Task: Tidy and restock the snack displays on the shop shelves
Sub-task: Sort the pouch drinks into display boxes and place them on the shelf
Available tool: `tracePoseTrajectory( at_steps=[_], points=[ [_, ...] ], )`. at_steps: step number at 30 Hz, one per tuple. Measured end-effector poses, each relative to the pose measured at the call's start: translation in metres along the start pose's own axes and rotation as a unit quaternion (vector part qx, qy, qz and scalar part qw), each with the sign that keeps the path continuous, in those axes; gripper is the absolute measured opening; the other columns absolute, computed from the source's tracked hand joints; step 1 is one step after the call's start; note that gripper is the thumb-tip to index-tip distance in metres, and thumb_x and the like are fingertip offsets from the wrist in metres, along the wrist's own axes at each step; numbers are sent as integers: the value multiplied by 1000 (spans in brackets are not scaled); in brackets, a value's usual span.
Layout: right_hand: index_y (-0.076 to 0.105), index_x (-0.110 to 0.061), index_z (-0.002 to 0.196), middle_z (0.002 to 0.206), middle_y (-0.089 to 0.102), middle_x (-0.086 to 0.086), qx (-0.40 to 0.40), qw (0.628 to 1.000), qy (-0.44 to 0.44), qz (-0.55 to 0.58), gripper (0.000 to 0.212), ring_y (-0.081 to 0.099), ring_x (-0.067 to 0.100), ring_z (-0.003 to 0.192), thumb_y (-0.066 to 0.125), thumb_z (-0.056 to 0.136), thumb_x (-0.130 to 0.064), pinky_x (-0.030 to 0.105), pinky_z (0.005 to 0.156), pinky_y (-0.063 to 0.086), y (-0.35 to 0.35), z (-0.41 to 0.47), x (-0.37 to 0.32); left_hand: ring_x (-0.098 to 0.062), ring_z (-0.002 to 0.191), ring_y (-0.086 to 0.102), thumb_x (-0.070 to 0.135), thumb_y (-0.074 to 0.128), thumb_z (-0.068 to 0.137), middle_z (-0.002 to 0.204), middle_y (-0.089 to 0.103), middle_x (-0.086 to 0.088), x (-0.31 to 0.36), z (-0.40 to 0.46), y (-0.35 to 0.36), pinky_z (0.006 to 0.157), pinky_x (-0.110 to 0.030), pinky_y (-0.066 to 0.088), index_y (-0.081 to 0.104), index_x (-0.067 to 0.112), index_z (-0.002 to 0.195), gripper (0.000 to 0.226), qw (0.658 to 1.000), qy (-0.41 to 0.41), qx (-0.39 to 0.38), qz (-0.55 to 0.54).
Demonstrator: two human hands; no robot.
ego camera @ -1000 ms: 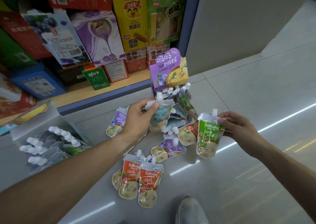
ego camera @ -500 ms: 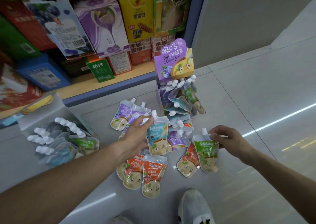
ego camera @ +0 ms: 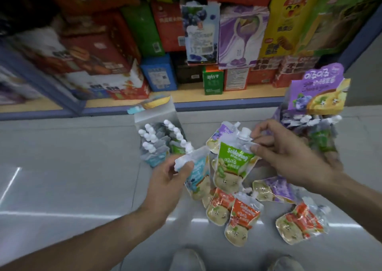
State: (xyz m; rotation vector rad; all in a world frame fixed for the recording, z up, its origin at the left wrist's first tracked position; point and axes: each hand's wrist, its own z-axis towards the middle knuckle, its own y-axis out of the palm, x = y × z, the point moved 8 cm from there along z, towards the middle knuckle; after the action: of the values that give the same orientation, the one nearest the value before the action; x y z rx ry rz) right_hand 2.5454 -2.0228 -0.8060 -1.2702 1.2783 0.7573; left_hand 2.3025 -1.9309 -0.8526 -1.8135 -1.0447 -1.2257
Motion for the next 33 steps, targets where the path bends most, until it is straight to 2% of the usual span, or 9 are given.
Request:
tracePoseTrajectory(
  at_steps=[5, 13, 17, 21, 23, 25, 27, 30, 33],
  points=[
    [56, -26, 101, 95, 71, -15, 7, 989, -117, -90, 18, 70, 5, 90, 56, 101, -8, 38, 75, 60, 73, 36, -34, -6, 74, 67, 31, 70, 88, 82, 76, 9, 8, 15, -83, 70, -25, 54, 76, 23, 96, 13, 978, 85, 172, 86],
    [59, -24, 107, 92, 70, -5, 15, 934, -235, -269, 26, 66, 18, 81, 64, 91, -4, 36, 70, 52, 146, 73, -10, 2, 61, 59, 17, 77, 90, 78, 70, 7, -22, 42, -106, 65, -10, 45, 74, 23, 91, 7, 954, 99, 180, 220],
    [60, -18, 108, 96, 64, 3, -9, 868, -257, -425, 48, 62, 30, 84, 73, 69, 7, 38, 62, 52, 170, 86, 7, -16, 61, 62, 20, 75, 86, 67, 67, 3, -39, 55, -111, 66, -35, 54, 71, 23, 84, 6, 931, 96, 173, 306],
    [60, -11, 101, 97, 62, 8, -48, 806, -286, -516, 57, 62, 31, 83, 73, 51, 13, 34, 50, 46, 185, 86, 12, -27, 70, 67, 22, 78, 85, 70, 69, 0, -44, 63, -116, 69, -36, 54, 67, 22, 88, 11, 910, 86, 176, 366],
    [60, -10, 98, 93, 63, 8, -48, 792, -289, -536, 55, 62, 31, 79, 75, 50, 11, 32, 46, 41, 184, 85, 11, -25, 79, 67, 28, 83, 82, 88, 70, 1, -39, 61, -110, 69, -34, 51, 61, 21, 100, 29, 898, 90, 179, 391],
    [63, -11, 100, 94, 64, 8, -30, 796, -284, -533, 49, 63, 30, 78, 75, 56, 7, 34, 46, 44, 178, 78, 9, -25, 94, 62, 32, 91, 73, 111, 59, 0, -27, 47, -104, 76, -37, 52, 55, 18, 113, 56, 881, 122, 217, 402],
    [65, -13, 103, 102, 64, 5, 9, 813, -264, -519, 38, 64, 28, 80, 75, 68, -1, 35, 48, 47, 167, 62, 5, -34, 108, 57, 36, 93, 68, 118, 54, -10, -4, 32, -92, 87, -46, 51, 54, 10, 119, 69, 833, 205, 252, 449],
    [66, -18, 104, 114, 63, 0, 65, 854, -232, -462, 29, 63, 24, 85, 75, 77, -11, 35, 49, 50, 133, 27, 9, -43, 112, 52, 37, 85, 78, 122, 54, -20, 29, 14, -47, 95, -52, 45, 58, 9, 118, 56, 792, 345, 204, 460],
    [64, -23, 105, 105, 63, -7, 112, 881, -167, -429, 26, 64, 20, 87, 74, 82, -18, 33, 59, 50, 84, -3, 28, -34, 105, 56, 30, 80, 86, 115, 60, -10, 50, -2, 27, 94, -48, 45, 70, 14, 106, 28, 780, 461, 72, 417]
  ],
)
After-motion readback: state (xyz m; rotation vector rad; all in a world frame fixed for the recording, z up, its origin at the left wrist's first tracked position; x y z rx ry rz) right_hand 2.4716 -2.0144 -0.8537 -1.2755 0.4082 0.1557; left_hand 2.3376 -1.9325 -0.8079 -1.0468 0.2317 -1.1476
